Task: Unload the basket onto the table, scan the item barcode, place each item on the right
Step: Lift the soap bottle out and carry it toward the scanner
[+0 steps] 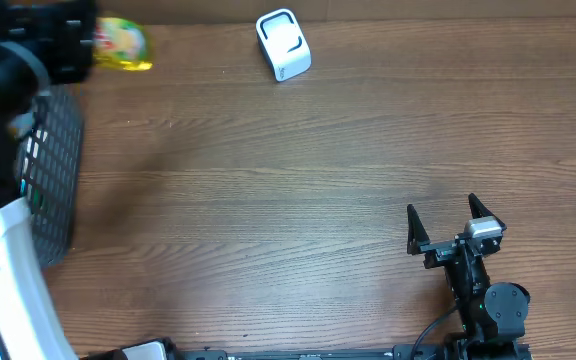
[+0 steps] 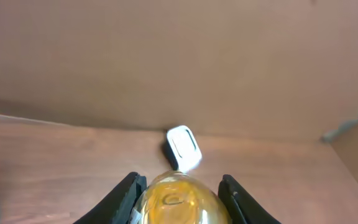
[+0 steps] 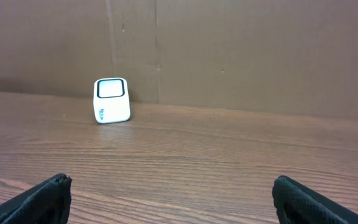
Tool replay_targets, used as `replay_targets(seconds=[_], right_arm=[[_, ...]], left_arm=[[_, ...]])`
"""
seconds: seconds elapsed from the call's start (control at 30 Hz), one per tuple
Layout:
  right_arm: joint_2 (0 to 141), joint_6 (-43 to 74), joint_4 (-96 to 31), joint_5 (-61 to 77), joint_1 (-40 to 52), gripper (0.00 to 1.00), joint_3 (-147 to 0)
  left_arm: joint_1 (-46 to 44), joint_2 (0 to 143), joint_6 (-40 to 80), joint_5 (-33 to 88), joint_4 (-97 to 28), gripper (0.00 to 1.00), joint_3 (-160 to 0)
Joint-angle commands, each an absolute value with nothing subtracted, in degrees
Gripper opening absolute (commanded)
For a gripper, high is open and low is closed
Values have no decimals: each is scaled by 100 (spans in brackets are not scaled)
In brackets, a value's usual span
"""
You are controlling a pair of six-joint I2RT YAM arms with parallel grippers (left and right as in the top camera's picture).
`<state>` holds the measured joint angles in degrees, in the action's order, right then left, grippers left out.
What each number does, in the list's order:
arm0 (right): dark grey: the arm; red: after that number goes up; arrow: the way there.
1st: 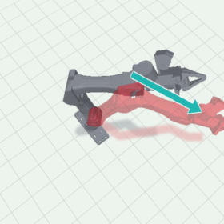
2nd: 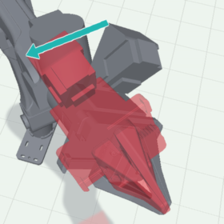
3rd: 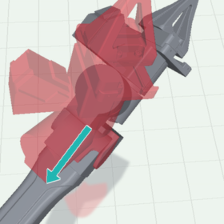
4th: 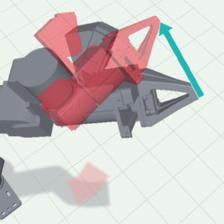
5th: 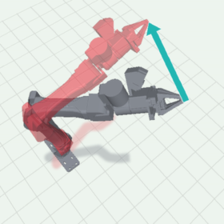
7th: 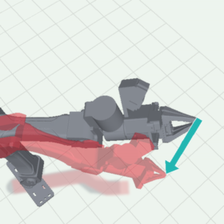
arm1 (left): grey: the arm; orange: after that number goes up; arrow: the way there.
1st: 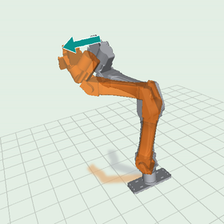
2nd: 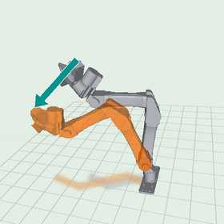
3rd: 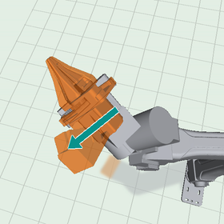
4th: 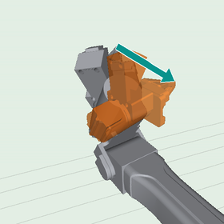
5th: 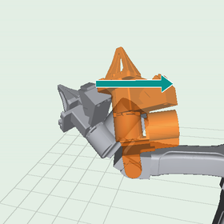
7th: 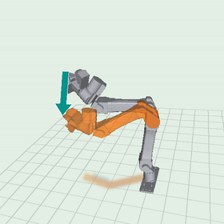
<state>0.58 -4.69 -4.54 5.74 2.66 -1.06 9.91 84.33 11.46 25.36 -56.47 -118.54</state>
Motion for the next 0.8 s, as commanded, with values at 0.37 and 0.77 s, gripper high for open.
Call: replay_targets(seconds=[0.37, 0.77], right_arm=[[16, -456, -436, 563, 255, 100, -45], [16, -456, -436, 563, 255, 100, -45]], left_arm=[[-3083, 10274, 2412, -941, -6097, 28, -11924], [-4775, 12446, 3269, -1157, -5015, 30, -11924]])
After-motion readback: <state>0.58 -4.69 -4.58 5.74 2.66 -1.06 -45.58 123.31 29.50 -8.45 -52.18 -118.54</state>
